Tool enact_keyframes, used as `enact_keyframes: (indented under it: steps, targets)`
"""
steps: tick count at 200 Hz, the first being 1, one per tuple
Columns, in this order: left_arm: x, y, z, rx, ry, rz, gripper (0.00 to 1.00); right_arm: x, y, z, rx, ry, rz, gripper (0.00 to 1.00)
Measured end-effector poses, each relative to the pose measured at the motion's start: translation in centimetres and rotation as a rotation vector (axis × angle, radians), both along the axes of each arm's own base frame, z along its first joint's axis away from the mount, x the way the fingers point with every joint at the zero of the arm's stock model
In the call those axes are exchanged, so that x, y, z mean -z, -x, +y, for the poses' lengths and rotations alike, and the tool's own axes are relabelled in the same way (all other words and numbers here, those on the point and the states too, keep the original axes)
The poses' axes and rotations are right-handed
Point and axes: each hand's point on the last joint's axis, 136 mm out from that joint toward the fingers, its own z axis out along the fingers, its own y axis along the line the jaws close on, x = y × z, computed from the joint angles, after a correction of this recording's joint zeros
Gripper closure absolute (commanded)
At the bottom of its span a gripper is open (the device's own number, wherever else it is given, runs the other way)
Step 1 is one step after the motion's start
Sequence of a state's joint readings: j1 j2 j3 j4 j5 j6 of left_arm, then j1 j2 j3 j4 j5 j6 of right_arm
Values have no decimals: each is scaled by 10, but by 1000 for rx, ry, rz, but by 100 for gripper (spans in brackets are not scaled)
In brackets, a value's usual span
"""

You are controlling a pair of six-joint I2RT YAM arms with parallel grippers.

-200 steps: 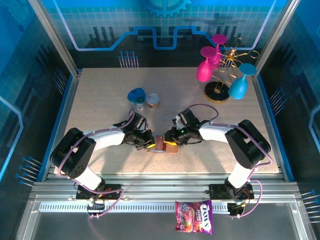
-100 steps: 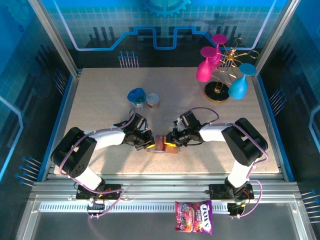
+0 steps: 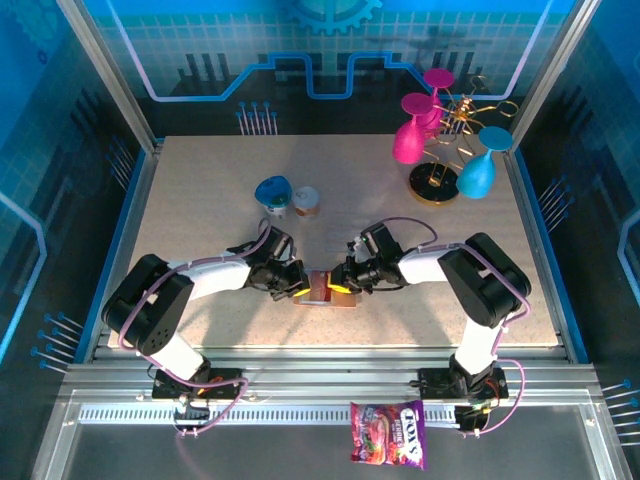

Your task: Take the credit cards out of the card holder

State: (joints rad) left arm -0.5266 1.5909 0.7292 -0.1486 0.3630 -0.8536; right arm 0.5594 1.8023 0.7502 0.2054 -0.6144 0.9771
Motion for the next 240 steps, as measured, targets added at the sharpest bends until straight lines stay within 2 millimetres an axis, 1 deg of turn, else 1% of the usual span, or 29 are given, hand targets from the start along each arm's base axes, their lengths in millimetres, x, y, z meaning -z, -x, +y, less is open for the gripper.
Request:
enact_keyframes:
  steps: [79,144,191,240]
  targets:
    - [1,-1,0,0,-1,2,100,2,-1,1,6,-19,6,87]
    - [0,-1,0,0,-2,2,100,3,-1,-3,8,-16,3,90]
    - [0,-1,0,13,-4,-6,100,2,-3,-10,12,-4,-1,91]
    - [0,-1,0,15,-5,-7,100,2,-2,-23,16,22,-6,91]
